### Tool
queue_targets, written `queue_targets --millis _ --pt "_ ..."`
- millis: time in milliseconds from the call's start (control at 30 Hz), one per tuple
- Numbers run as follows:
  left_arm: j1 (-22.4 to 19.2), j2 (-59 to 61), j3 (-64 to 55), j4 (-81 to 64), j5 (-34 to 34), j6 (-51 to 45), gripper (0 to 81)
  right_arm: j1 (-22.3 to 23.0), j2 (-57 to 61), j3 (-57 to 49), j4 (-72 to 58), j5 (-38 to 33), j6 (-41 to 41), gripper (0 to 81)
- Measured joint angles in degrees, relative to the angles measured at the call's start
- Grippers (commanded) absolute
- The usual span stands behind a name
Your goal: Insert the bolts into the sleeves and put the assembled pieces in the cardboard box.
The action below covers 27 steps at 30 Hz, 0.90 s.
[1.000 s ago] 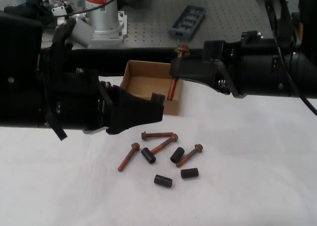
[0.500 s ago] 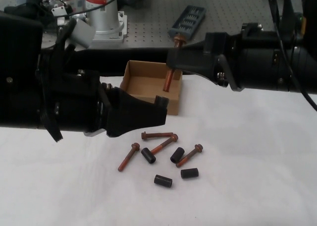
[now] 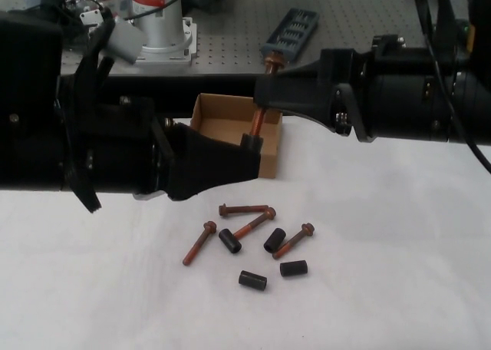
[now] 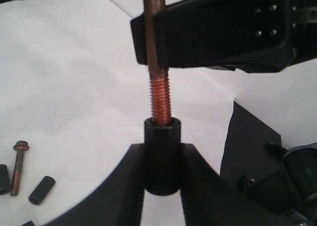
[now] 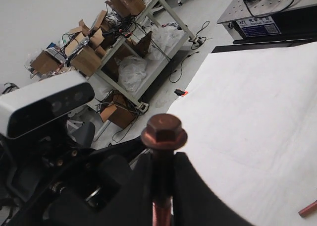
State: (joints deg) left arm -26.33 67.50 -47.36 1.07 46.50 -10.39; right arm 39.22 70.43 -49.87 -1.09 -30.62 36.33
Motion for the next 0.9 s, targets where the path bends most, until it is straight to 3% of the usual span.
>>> queue_targets --millis 500,900 --pt "0.0 0.0 0.0 -1.1 -1.3 -0.5 0.6 -0.2 0.0 0.0 0.3 -1.3 1.1 2.9" --pt "-0.1 0.0 0.1 -1.1 -1.2 -1.0 0.6 1.1 0.0 0.0 5.2 -2.8 -6.3 2.9"
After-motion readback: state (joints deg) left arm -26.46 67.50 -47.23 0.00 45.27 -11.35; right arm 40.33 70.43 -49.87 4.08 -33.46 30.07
